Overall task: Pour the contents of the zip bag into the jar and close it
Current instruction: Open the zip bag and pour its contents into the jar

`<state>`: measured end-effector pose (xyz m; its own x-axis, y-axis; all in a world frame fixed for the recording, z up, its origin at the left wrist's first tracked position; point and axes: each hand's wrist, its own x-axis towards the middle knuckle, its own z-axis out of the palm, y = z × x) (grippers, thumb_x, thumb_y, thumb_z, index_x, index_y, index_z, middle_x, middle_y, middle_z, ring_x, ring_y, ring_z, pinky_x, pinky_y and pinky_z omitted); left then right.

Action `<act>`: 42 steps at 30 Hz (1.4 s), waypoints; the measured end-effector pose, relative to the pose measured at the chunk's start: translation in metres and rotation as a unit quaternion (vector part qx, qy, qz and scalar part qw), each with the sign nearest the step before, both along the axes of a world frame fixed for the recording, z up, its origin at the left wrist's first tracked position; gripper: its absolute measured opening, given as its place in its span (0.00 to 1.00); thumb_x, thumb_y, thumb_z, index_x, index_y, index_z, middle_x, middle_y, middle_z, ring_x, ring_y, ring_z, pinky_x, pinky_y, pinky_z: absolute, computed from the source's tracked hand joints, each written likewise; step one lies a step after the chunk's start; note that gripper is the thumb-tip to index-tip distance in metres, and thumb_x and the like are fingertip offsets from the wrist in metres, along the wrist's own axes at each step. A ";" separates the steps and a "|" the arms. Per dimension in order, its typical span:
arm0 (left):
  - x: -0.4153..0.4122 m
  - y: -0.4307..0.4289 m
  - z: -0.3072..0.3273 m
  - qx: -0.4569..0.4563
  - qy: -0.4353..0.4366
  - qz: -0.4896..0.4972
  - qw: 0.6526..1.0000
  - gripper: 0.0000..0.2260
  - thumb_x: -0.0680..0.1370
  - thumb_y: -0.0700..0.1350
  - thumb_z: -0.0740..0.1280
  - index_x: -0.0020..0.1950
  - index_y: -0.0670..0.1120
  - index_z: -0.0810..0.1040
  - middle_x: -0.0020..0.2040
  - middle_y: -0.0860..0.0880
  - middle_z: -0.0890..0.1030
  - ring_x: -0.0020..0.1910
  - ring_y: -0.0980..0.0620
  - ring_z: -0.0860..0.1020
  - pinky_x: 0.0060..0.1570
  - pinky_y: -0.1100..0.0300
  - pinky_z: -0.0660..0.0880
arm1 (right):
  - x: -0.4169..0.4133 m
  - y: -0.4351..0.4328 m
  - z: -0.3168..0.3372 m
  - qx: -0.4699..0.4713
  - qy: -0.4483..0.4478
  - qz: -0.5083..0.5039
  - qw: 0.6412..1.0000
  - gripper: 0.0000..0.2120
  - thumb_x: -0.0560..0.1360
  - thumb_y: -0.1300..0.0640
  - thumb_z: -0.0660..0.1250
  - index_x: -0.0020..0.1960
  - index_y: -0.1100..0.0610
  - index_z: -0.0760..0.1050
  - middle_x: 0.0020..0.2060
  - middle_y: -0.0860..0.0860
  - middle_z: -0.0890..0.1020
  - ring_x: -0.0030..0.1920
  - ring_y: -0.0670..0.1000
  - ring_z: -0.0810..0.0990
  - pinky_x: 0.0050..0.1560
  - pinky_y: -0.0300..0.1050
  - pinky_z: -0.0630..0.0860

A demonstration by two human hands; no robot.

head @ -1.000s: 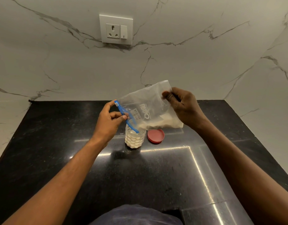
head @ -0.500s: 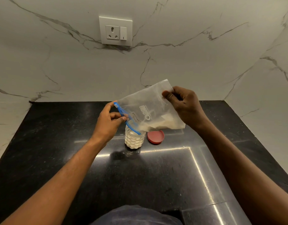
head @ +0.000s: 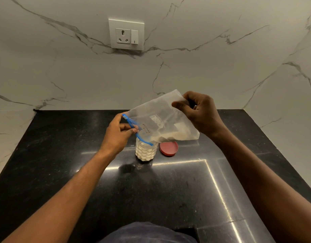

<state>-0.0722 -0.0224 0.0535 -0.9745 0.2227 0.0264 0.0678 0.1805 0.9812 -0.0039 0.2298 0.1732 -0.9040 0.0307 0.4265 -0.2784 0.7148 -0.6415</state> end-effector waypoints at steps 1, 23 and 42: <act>0.000 0.000 0.000 -0.001 -0.002 0.002 1.000 0.24 0.79 0.36 0.73 0.74 0.48 0.72 0.55 0.48 0.87 0.55 0.54 0.86 0.53 0.63 0.79 | -0.001 0.000 0.000 0.003 -0.006 0.003 1.000 0.13 0.80 0.54 0.74 0.44 0.63 0.80 0.33 0.54 0.79 0.33 0.54 0.77 0.34 0.50 0.76; -0.005 -0.001 -0.007 0.018 -0.052 0.021 0.998 0.13 0.79 0.33 0.73 0.58 0.49 0.80 0.52 0.50 0.88 0.53 0.56 0.87 0.50 0.64 0.82 | 0.017 0.025 -0.022 -0.104 -0.224 -0.020 0.969 0.16 0.73 0.49 0.80 0.56 0.56 0.83 0.48 0.54 0.87 0.49 0.55 0.86 0.49 0.51 0.85; -0.004 -0.003 -0.009 0.034 -0.069 0.037 0.996 0.14 0.79 0.34 0.73 0.55 0.53 0.80 0.52 0.52 0.87 0.52 0.58 0.86 0.55 0.57 0.83 | 0.051 0.013 -0.077 -0.273 -0.054 -0.125 0.952 0.28 0.77 0.62 0.75 0.74 0.56 0.70 0.60 0.52 0.83 0.57 0.50 0.87 0.57 0.49 0.85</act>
<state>-0.0763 -0.0259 0.0449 -0.9835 0.1528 -0.0967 -0.0799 0.1124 0.9904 0.0467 0.2425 0.0967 -0.8772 0.4406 0.1907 -0.0551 0.3022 -0.9516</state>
